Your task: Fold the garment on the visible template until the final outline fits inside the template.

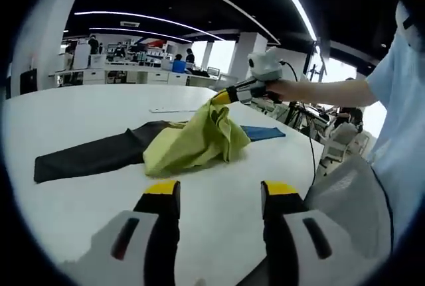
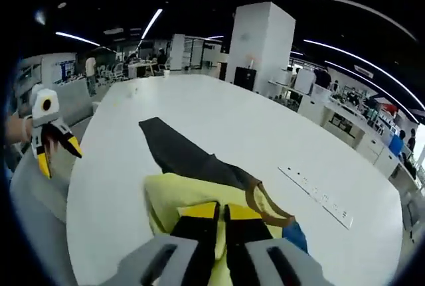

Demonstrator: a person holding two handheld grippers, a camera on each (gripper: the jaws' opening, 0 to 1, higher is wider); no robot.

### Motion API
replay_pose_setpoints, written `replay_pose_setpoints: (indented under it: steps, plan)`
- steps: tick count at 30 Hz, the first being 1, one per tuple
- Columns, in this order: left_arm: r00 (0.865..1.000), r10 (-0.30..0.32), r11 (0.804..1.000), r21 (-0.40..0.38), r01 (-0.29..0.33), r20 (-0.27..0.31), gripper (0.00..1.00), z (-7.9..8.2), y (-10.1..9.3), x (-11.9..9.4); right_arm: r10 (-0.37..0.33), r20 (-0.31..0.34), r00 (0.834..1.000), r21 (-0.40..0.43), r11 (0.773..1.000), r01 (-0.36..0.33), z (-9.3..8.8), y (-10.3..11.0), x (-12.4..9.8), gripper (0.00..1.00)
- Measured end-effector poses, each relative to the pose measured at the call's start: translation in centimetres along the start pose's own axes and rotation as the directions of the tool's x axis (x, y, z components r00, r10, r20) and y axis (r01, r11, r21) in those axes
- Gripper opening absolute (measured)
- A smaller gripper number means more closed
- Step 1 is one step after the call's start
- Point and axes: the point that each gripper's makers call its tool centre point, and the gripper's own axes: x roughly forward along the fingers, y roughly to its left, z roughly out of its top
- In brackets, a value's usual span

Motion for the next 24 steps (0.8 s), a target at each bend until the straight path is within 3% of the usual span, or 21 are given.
replay_pose_setpoints:
  steps: [15, 24]
  plan:
    - [1.000, 0.017, 0.999, -0.034, -0.018, -0.008, 0.44, -0.3, 1.4, 0.7, -0.070, -0.093, 0.993, 0.058, 0.995, 0.076, -2.9, -4.2, 5.7, 0.00]
    - [1.000, 0.011, 0.998, -0.060, -0.012, -0.025, 0.44, -0.7, 1.8, 1.8, -0.051, -0.117, 0.992, 0.118, 0.991, 0.065, -4.3, -4.4, 6.8, 0.00]
